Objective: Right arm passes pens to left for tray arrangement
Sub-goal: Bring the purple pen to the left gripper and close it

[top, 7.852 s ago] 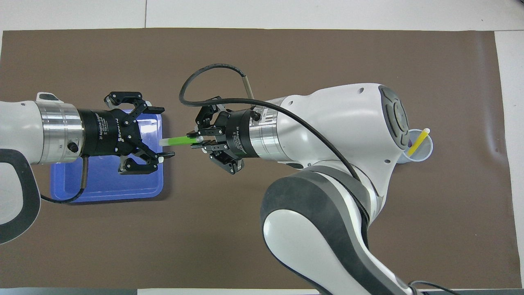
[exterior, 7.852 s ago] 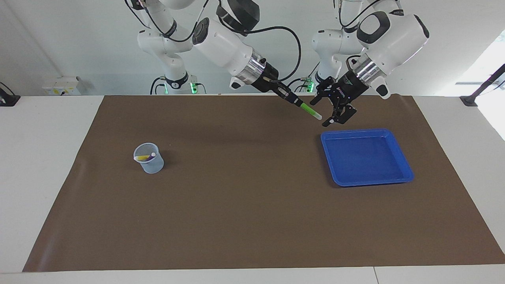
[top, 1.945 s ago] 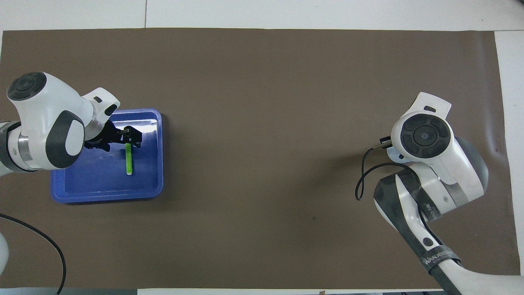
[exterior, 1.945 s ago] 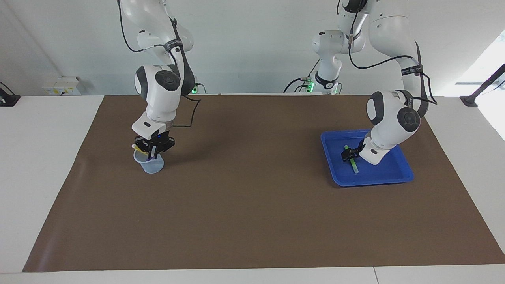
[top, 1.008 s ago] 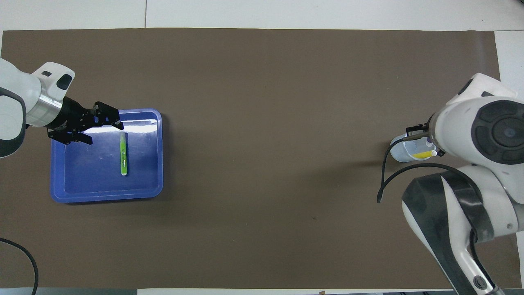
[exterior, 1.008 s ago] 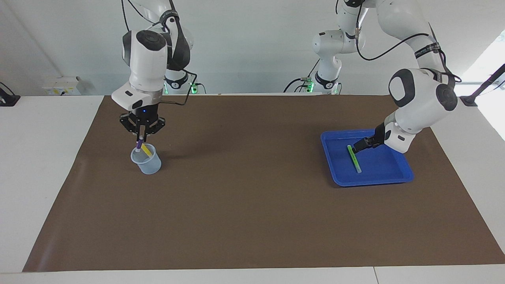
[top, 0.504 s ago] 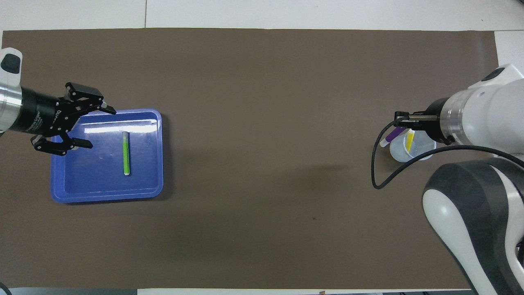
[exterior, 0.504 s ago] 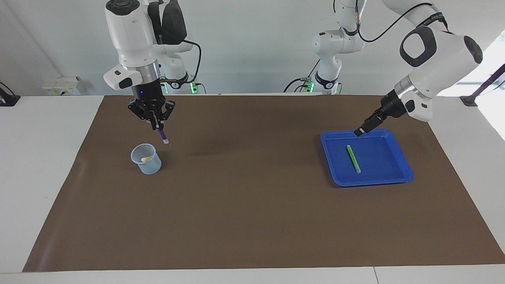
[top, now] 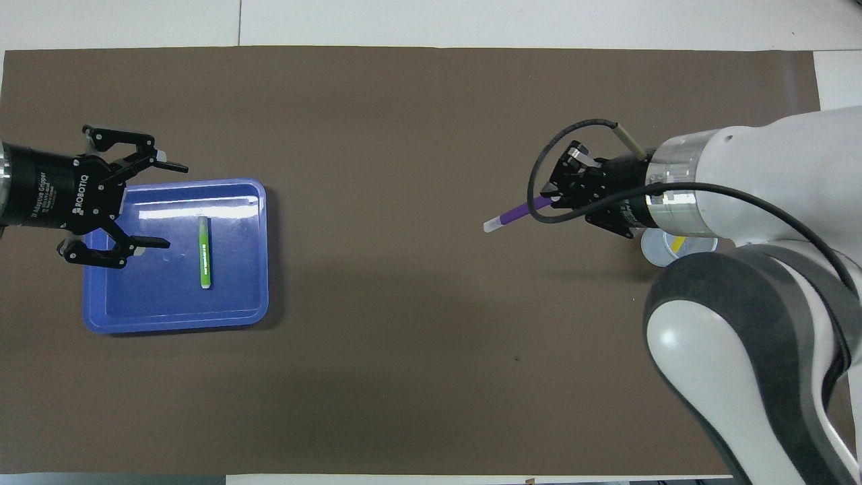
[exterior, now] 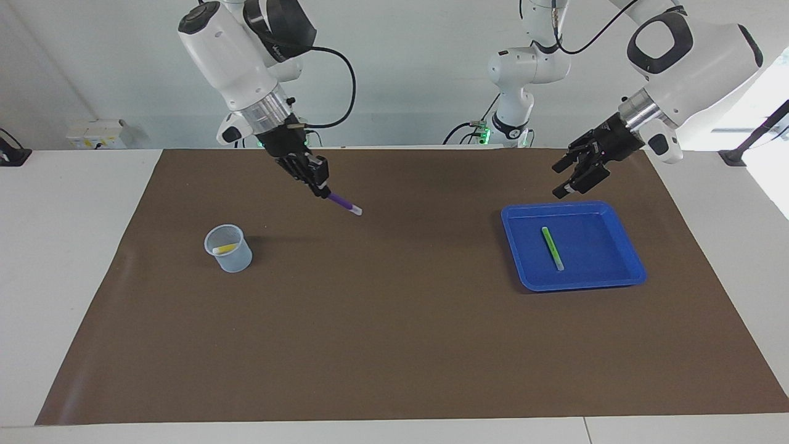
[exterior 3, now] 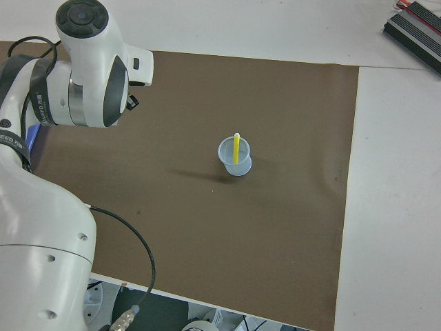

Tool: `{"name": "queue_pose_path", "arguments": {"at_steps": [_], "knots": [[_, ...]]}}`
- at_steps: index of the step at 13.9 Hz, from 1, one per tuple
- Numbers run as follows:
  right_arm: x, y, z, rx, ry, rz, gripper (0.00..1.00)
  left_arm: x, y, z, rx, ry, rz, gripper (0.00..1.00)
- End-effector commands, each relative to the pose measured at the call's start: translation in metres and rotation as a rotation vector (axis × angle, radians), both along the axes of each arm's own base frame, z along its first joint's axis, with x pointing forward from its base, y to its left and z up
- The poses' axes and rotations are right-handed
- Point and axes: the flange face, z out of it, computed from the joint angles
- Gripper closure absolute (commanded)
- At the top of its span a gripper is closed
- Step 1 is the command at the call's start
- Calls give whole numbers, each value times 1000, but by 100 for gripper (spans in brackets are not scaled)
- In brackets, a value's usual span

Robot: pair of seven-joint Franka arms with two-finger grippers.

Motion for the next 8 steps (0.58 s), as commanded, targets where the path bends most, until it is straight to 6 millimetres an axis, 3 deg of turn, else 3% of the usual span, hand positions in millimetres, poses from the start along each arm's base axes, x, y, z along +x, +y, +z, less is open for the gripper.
{"name": "queue_pose_path", "arguments": {"at_steps": [1, 4, 8], "knots": [[25, 50, 2, 158, 73, -140, 100, -31, -1, 7, -58, 15, 150, 0], [26, 105, -4, 288, 139, -267, 100, -49, -6, 19, -73, 12, 311, 0], [0, 164, -4, 380, 247, -275, 100, -77, -49, 40, -102, 21, 464, 0]]}}
